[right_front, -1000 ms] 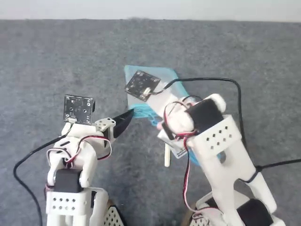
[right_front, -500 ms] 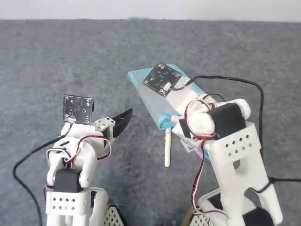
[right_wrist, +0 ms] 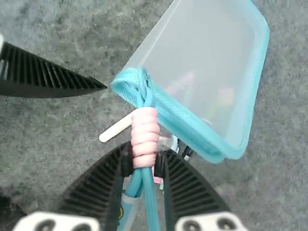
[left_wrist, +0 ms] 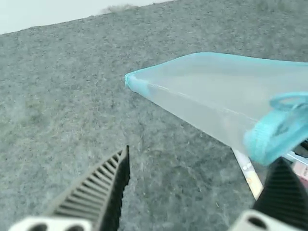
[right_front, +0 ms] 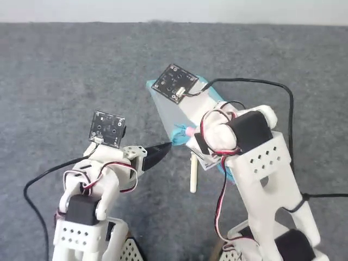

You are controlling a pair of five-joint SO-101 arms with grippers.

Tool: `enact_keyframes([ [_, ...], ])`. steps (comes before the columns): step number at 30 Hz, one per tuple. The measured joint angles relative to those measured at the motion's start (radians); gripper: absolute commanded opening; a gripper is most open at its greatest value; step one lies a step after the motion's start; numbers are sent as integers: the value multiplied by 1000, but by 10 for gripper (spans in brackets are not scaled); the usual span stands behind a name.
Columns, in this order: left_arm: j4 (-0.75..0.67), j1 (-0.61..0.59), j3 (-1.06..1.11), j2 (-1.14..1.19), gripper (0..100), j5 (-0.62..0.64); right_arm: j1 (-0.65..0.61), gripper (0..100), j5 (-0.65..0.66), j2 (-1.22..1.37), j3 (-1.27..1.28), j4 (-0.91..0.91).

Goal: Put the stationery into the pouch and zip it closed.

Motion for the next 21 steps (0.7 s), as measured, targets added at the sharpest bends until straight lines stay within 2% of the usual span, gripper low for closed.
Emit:
enact_keyframes([
  [9, -3, 5, 0, 0, 415, 0, -98, 7, -46, 3, 0, 0],
  [14, -80, 5, 35, 0, 399, 0, -121, 7, -46, 3, 0, 0],
  [21, -112, -75, 37, 0, 394, -23, -123, 7, -48, 3, 0, 0],
])
